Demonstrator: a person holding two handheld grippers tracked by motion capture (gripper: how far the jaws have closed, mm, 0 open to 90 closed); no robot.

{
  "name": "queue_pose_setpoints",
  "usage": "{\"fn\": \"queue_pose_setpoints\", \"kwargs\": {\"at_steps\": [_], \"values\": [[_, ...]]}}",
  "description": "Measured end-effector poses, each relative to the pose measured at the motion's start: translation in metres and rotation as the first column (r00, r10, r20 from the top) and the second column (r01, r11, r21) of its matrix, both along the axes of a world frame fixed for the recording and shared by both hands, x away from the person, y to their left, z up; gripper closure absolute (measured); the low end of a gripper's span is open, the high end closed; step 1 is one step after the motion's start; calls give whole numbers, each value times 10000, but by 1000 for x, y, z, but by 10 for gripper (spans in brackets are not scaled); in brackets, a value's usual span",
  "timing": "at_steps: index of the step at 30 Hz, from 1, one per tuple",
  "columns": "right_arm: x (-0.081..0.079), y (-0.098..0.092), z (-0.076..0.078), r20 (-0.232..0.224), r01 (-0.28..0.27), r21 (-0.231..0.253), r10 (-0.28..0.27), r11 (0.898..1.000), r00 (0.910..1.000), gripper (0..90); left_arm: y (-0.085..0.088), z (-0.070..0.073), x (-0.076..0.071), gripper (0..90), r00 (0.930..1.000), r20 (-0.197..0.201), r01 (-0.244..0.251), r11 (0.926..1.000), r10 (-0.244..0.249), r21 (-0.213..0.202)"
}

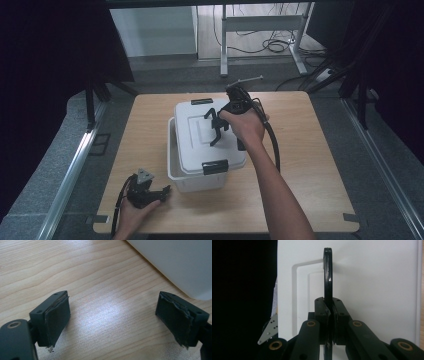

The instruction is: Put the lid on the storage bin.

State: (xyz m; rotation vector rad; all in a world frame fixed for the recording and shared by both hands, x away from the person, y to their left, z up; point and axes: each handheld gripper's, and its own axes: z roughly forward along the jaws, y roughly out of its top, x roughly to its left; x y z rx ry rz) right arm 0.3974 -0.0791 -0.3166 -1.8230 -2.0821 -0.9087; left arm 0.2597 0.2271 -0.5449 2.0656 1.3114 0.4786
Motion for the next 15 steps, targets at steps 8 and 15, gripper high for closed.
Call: {"fn": "queue_pose_setpoints", "kwargs": {"at_steps": [8,15], "values": [[1,12,-4,-180,56,-79,-57,10000,9998,847,0,0,0,122,10000,4,16,10000,-16,4],[2,21,-6,-362,176,-169,-182,9997,9992,847,0,0,0,122,10000,3,34,10000,-34,-4]]}}
